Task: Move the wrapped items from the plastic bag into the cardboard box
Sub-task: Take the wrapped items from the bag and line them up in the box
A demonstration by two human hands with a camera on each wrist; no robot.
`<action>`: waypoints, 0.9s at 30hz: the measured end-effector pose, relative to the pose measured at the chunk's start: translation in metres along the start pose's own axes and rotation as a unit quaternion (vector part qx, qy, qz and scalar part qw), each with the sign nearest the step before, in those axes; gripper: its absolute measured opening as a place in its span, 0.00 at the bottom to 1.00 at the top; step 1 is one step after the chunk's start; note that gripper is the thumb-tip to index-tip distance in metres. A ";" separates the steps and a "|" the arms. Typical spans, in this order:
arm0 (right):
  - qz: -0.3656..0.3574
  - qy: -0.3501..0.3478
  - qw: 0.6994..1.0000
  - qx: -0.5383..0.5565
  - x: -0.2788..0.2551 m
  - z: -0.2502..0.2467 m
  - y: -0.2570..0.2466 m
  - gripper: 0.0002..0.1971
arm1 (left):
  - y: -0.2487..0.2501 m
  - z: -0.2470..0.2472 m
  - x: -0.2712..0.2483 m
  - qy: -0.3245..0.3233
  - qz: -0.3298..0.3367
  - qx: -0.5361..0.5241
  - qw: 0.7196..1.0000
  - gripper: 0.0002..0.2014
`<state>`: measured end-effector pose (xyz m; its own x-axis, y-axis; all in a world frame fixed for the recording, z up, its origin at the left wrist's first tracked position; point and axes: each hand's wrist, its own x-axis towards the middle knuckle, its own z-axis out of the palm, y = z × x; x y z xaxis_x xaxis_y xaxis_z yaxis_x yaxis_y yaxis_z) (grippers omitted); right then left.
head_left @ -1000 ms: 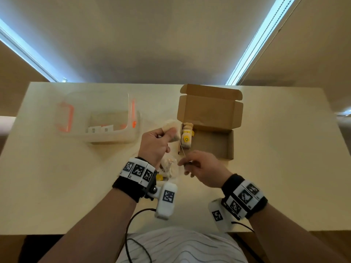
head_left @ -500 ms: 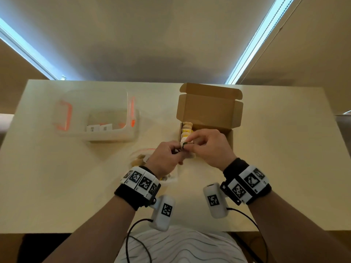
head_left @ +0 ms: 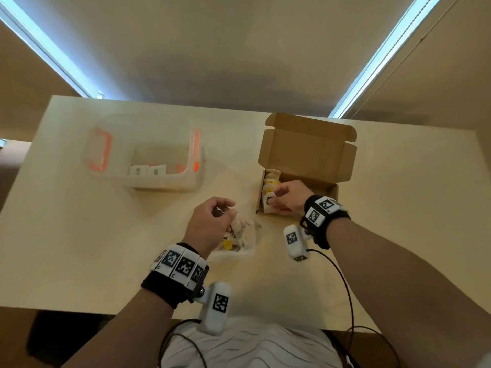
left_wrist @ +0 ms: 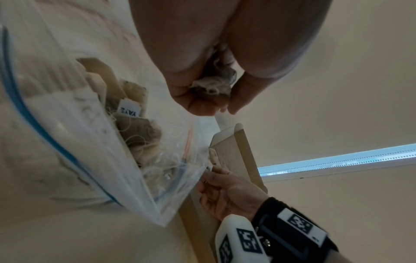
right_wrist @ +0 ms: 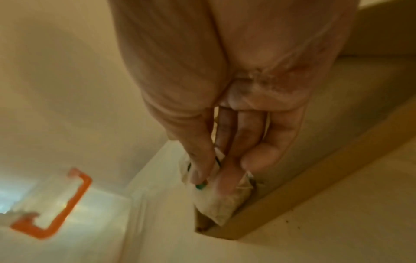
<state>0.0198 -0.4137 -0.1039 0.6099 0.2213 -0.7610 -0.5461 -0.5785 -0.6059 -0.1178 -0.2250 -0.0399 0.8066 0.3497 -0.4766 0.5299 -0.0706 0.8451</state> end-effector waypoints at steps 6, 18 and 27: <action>-0.012 0.104 0.970 -0.221 0.016 0.012 -0.004 0.11 | -0.007 -0.012 -0.002 0.011 -0.004 0.002 1.000 0.04; -0.033 0.187 0.966 -0.175 0.007 0.006 0.004 0.18 | -0.004 -0.011 -0.003 -0.012 -0.091 -0.165 0.982 0.06; -0.316 0.055 0.931 -0.172 -0.122 0.056 -0.034 0.15 | 0.007 -0.018 -0.013 -0.113 -0.188 -0.395 0.892 0.15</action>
<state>-0.0679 -0.3774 -0.0035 0.8132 0.5314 -0.2374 0.1463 -0.5815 -0.8003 -0.1297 -0.2132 -0.0232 0.6907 0.0060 -0.7231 0.4963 0.7234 0.4801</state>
